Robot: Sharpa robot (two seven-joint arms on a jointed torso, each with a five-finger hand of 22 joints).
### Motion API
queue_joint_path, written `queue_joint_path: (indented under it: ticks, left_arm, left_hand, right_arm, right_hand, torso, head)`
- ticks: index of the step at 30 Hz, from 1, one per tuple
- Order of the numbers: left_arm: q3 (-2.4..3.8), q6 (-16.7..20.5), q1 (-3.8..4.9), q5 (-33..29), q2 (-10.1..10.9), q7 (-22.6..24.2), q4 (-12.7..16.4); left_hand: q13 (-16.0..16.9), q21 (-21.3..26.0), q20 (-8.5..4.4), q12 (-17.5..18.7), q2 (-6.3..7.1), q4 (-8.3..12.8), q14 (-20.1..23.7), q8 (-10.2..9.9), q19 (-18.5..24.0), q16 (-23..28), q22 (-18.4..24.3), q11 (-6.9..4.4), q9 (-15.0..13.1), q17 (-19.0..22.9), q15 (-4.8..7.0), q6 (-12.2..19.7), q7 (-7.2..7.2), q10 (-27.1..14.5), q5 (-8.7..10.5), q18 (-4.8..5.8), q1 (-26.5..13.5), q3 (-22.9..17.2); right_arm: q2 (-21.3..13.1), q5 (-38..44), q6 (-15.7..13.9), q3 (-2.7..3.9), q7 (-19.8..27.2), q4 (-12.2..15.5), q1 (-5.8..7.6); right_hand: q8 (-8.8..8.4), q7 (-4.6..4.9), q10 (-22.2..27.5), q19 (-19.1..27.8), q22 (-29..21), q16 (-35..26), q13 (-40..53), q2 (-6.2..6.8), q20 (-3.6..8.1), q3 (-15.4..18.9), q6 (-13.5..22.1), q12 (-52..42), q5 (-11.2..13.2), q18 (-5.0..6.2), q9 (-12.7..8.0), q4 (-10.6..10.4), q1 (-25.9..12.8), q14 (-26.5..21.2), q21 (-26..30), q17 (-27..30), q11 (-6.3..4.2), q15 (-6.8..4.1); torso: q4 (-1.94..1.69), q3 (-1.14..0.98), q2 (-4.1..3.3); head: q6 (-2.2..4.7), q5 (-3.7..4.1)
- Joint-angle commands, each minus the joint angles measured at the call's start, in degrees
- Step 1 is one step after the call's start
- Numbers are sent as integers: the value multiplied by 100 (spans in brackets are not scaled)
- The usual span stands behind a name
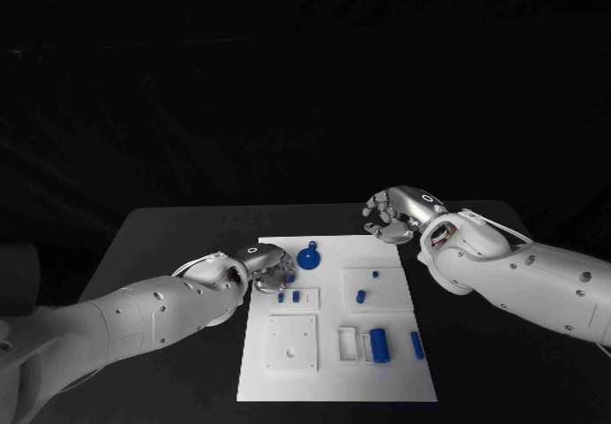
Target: Assemble the parts on the task board
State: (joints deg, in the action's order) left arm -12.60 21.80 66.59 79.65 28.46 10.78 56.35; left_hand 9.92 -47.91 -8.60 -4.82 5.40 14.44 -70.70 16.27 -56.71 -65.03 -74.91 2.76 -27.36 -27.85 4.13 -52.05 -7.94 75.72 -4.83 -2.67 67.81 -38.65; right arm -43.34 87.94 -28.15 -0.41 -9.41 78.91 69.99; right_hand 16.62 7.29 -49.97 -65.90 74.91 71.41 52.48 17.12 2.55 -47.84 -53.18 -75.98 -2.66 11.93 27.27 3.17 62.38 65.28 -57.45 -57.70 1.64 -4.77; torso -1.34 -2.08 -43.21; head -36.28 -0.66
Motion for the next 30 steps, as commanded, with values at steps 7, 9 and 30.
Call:
queue_joint_path:
  ticks: [7, 9, 30]
  left_arm:
    - [1, 128, -2, -69, 24, 62, 29]
    - [1, 133, -2, -70, 31, 51, 27]
    - [179, 320, 7, -443, 424, -6, 193]
  left_hand:
    - [32, -26, -71, -32, 70, 96, -21, -63, -1, -48, -103, -13, 28, -17, -30, 103, 45, 32, 5, -206, 81, -4]
    - [42, -26, -73, -35, 74, 115, -24, -79, -4, -51, -101, -16, 38, -22, -27, 135, 61, 36, -8, -205, 103, -7]
    - [85, -17, -72, -15, 106, 193, -6, -92, 1, -35, -99, -3, 62, -30, -39, 187, 56, -9, -107, -199, 257, -59]
  right_arm:
    - [-2, 20, 27, 2, 19, -4, 1]
    - [-1, 20, 28, 2, 16, -8, 1]
    - [-41, -431, 195, 1, 307, 23, 1]
  right_hand:
    - [-8, 77, 6, -21, 55, -32, -7, -9, 36, -35, 46, 7, -26, 307, -8, 3, 62, 11, 20, 7, 12, 40]
    - [-8, 77, 6, -21, 55, -32, -7, -8, 36, -35, 46, 7, -26, 307, -9, 2, 61, 12, 20, 7, 12, 40]
    - [-57, 123, 103, 96, 45, -179, -182, -4, -7, 115, 168, 236, -36, 307, -59, 234, 110, -140, 129, 86, 63, 88]
  torso:
    - [-1, 1, -1]
    - [-4, 1, -1]
    - [-1, -3, 4]
  head:
    - [-6, 0]
    - [-4, -4]
    - [-5, 9]
